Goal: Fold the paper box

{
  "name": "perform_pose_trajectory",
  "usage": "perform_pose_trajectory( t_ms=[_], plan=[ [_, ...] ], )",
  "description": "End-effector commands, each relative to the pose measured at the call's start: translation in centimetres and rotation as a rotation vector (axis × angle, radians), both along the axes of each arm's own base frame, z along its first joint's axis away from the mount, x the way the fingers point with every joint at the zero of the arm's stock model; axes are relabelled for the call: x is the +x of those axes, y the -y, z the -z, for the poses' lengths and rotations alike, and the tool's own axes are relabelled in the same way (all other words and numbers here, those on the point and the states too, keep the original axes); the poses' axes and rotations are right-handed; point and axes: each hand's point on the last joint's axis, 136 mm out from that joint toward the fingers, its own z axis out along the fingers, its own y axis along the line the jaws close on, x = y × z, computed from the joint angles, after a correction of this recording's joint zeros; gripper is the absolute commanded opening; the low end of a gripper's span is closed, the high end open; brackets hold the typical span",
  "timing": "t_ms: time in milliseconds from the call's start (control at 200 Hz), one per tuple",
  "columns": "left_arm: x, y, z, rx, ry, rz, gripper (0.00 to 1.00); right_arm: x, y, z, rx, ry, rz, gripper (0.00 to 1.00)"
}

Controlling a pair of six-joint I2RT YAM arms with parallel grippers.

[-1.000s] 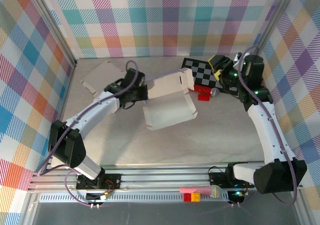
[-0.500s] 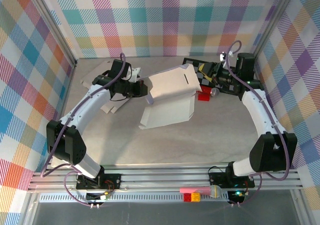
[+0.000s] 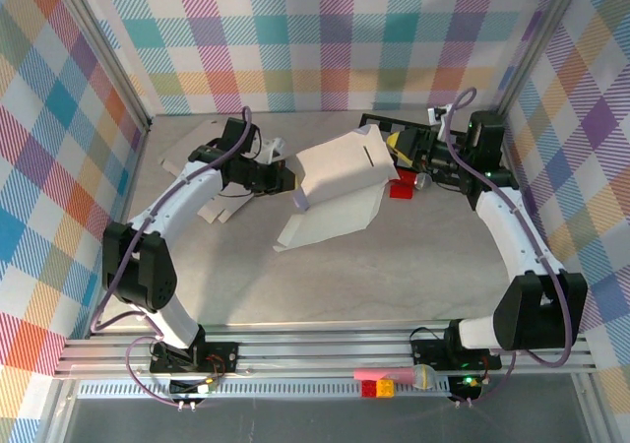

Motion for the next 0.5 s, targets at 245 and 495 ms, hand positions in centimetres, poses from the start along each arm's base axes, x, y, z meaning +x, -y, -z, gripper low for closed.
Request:
perform_pose_trajectory(
  t_ms=[245, 495],
  plan=[
    [0.9, 0.7, -1.9, -0.075, 0.008, 0.012, 0.00, -2.3, -1.6, -1.6, -0.001, 0.082, -0.085, 0.46],
    [0.8, 0.7, -2.1, -0.079, 0.008, 0.016, 0.00, -1.9, -2.2, -1.6, -0.039, 0.096, -0.092, 0.46]
  ],
)
